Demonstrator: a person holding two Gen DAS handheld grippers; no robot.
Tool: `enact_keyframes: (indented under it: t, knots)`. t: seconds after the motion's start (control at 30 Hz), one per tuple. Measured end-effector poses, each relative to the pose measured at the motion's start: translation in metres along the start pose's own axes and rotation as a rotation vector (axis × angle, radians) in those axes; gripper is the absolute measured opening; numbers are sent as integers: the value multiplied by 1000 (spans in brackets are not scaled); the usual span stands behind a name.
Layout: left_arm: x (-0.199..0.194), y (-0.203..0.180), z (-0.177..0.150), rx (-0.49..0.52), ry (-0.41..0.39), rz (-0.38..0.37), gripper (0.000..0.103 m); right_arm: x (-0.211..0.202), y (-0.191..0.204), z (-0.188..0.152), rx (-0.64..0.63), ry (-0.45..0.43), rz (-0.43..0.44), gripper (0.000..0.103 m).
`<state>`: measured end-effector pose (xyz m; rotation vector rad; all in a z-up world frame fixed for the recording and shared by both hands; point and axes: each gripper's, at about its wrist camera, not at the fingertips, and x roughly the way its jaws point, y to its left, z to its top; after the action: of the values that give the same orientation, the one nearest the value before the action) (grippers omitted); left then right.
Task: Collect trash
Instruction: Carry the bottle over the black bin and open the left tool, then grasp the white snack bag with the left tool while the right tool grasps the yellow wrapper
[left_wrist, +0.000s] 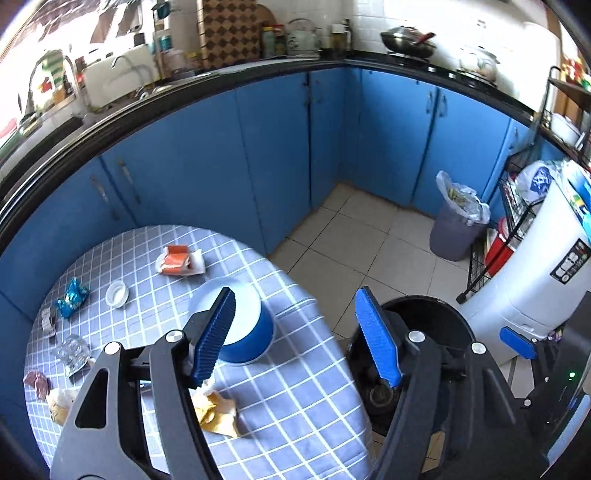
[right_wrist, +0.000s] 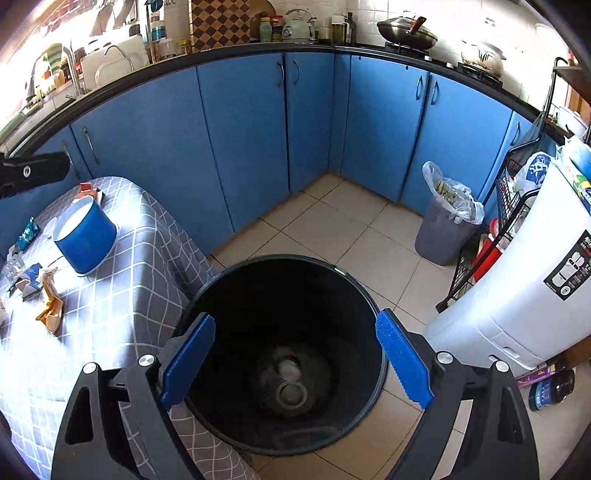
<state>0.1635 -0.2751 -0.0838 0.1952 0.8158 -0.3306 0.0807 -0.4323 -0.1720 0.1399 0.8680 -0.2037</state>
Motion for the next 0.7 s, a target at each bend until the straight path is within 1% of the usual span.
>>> enact_keyframes:
  t: [0.03,0.17,0.2,0.33,0.5,0.7]
  knots:
    - [-1,3,-2,-5,1,3,68,0,2,0,-2,2,4,87]
    - [-7,16,-12,-25,6,21,77,-5,17,0,-38,-1,14,87]
    - [-8,20,-15,-28,5,33,78,-6,19,1,-40,-3,17,87]
    - [-16,37,-25,-45,3,59,78,-12,35,2,-62,-9,42,87]
    - [-29,72,-39,-87,1,98,78,-19,68,3,-112,-13,84,87]
    - [-41,119,-57,-141,13,154,78,-23,124,2,-192,-9,164,87]
